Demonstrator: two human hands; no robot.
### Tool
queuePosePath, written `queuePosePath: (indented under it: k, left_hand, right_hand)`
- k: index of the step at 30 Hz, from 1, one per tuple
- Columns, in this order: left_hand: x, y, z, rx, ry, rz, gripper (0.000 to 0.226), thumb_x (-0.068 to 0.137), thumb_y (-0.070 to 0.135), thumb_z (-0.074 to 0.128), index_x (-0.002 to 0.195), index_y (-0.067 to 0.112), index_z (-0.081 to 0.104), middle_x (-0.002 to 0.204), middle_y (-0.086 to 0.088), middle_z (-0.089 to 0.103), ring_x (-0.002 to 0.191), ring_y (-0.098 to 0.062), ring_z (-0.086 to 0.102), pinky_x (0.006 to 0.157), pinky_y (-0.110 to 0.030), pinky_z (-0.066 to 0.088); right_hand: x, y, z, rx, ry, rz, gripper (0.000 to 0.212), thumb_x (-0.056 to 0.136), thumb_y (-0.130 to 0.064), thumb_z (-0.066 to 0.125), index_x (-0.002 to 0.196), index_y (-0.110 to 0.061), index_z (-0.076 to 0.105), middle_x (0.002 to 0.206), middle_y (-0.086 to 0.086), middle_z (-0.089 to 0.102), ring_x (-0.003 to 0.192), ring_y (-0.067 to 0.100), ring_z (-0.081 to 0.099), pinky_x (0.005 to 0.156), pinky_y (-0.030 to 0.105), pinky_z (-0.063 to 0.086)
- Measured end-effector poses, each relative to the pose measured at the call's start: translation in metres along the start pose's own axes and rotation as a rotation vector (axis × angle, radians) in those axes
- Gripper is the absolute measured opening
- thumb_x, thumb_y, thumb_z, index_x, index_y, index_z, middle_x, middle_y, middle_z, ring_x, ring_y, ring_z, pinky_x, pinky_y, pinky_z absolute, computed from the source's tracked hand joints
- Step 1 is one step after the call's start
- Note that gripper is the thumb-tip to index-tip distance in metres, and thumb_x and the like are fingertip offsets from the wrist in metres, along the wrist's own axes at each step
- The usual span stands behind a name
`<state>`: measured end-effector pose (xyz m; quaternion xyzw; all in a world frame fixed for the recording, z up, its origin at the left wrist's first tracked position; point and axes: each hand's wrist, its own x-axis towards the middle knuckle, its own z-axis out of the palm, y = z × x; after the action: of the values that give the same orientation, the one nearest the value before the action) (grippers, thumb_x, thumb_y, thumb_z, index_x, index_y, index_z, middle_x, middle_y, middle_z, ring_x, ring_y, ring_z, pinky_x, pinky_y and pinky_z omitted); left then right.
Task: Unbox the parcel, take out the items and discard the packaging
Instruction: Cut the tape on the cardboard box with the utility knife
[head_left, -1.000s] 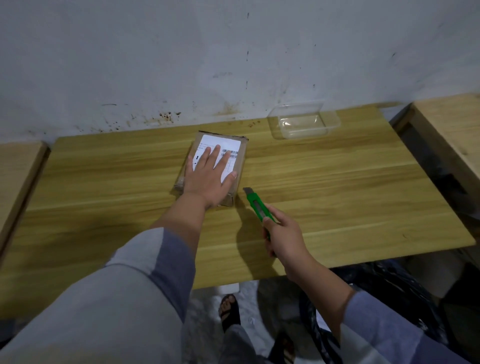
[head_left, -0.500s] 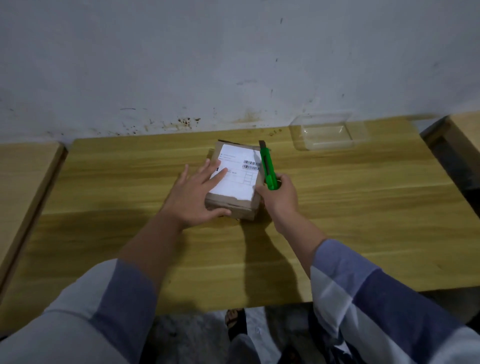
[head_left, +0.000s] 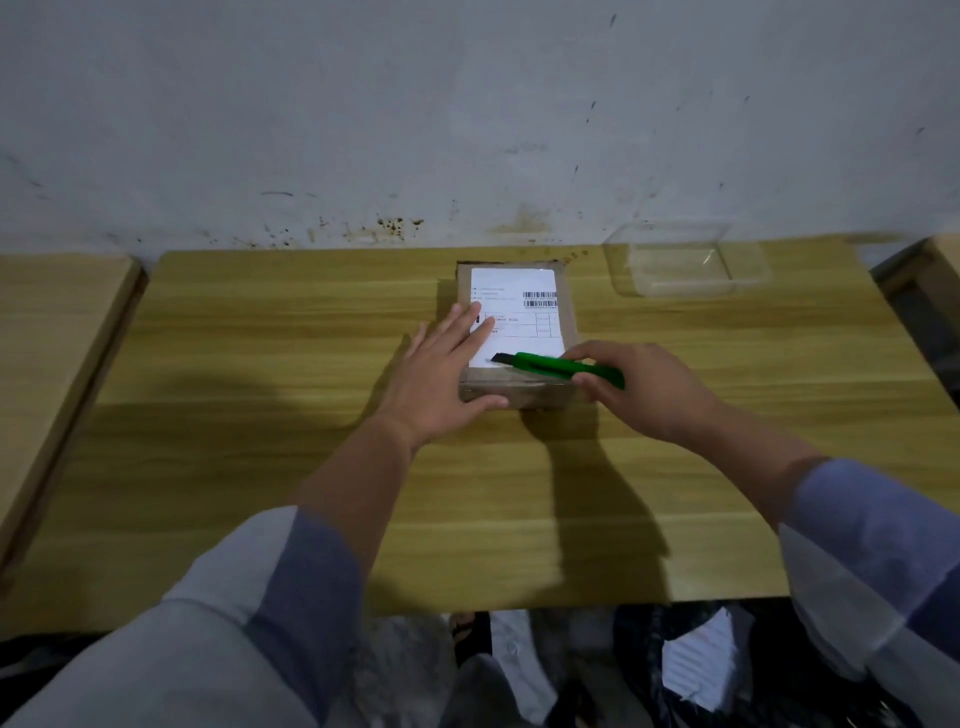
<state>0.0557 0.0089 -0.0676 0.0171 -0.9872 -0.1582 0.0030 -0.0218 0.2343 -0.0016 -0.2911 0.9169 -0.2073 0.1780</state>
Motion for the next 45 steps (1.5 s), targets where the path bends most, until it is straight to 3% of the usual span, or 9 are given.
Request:
queuePosePath:
  k: [4, 7, 10, 19, 25, 31, 36, 40, 45]
  left_hand:
    - [0.002, -0.007, -0.008, 0.064, -0.049, 0.036, 0.095, 0.078, 0.069, 0.054, 0.153, 0.027, 0.011, 0.162, 0.007, 0.003, 0.149, -0.010, 0.000, 0.122, -0.041, 0.003]
    - [0.003, -0.005, -0.009, 0.079, -0.048, 0.031, 0.096, 0.077, 0.070, 0.055, 0.152, 0.028, 0.012, 0.162, 0.007, 0.004, 0.149, -0.011, 0.001, 0.122, -0.039, 0.004]
    - [0.003, -0.004, -0.009, 0.064, -0.056, 0.018, 0.097, 0.076, 0.068, 0.057, 0.152, 0.027, 0.013, 0.162, 0.007, 0.004, 0.149, -0.011, 0.002, 0.121, -0.040, 0.004]
    - [0.003, -0.003, -0.012, 0.079, -0.071, 0.030, 0.095, 0.078, 0.063, 0.060, 0.152, 0.027, 0.012, 0.162, 0.005, 0.003, 0.149, -0.013, 0.001, 0.121, -0.042, 0.005]
    - [0.003, -0.002, -0.012, 0.086, -0.081, 0.026, 0.096, 0.078, 0.064, 0.058, 0.153, 0.026, 0.011, 0.162, 0.005, 0.002, 0.149, -0.013, 0.000, 0.121, -0.042, 0.004]
    - [0.003, -0.001, -0.011, 0.085, -0.081, 0.019, 0.095, 0.079, 0.064, 0.058, 0.153, 0.026, 0.011, 0.162, 0.004, 0.001, 0.149, -0.013, -0.001, 0.120, -0.041, 0.002]
    - [0.004, 0.000, -0.012, 0.105, -0.094, 0.005, 0.091, 0.083, 0.049, 0.063, 0.153, 0.027, 0.009, 0.162, 0.005, -0.001, 0.149, -0.013, -0.002, 0.120, -0.042, 0.002]
    - [0.004, 0.000, -0.011, 0.125, -0.096, 0.007, 0.093, 0.082, 0.055, 0.060, 0.153, 0.027, 0.008, 0.162, 0.005, -0.002, 0.149, -0.013, -0.002, 0.121, -0.043, 0.004]
    - [0.003, 0.002, -0.013, 0.164, -0.114, 0.004, 0.094, 0.082, 0.062, 0.055, 0.153, 0.027, 0.005, 0.162, 0.004, -0.004, 0.149, -0.014, -0.003, 0.120, -0.043, 0.001]
  right_hand:
    - [-0.001, -0.016, -0.001, -0.132, -0.012, -0.098, 0.032, 0.094, -0.039, 0.049, 0.125, -0.039, 0.057, 0.112, 0.000, 0.071, 0.098, 0.025, 0.064, 0.076, 0.037, 0.054]
    - [0.002, -0.024, -0.003, -0.240, 0.007, -0.146, 0.035, 0.096, -0.041, 0.044, 0.130, -0.040, 0.053, 0.117, 0.004, 0.068, 0.100, 0.027, 0.062, 0.068, 0.031, 0.045]
    - [0.006, -0.032, 0.000, -0.298, -0.003, -0.175, 0.037, 0.096, -0.041, 0.043, 0.132, -0.039, 0.051, 0.121, 0.005, 0.065, 0.105, 0.027, 0.060, 0.069, 0.031, 0.041]
    - [0.016, -0.042, -0.011, -0.443, -0.030, -0.279, 0.035, 0.096, -0.039, 0.042, 0.129, -0.041, 0.052, 0.114, 0.005, 0.067, 0.099, 0.028, 0.061, 0.064, 0.030, 0.040]
    - [0.016, -0.043, -0.015, -0.453, -0.015, -0.319, 0.033, 0.095, -0.041, 0.043, 0.127, -0.044, 0.054, 0.111, 0.001, 0.069, 0.098, 0.025, 0.061, 0.051, 0.026, 0.029]
    - [0.015, -0.035, -0.008, -0.469, 0.010, -0.308, 0.035, 0.096, -0.042, 0.041, 0.129, -0.041, 0.052, 0.114, 0.003, 0.068, 0.096, 0.027, 0.062, 0.061, 0.028, 0.037]
    - [0.020, -0.050, -0.007, -0.538, -0.008, -0.315, 0.031, 0.096, -0.037, 0.040, 0.122, -0.042, 0.056, 0.105, 0.004, 0.066, 0.093, 0.028, 0.061, 0.061, 0.030, 0.039]
    - [0.016, -0.048, -0.018, -0.542, -0.052, -0.278, 0.031, 0.097, -0.037, 0.041, 0.124, -0.040, 0.056, 0.106, 0.004, 0.064, 0.085, 0.023, 0.053, 0.063, 0.029, 0.039]
    - [0.005, -0.029, -0.031, -0.565, -0.055, -0.218, 0.032, 0.097, -0.039, 0.041, 0.125, -0.044, 0.054, 0.113, 0.002, 0.065, 0.102, 0.026, 0.059, 0.065, 0.029, 0.039]
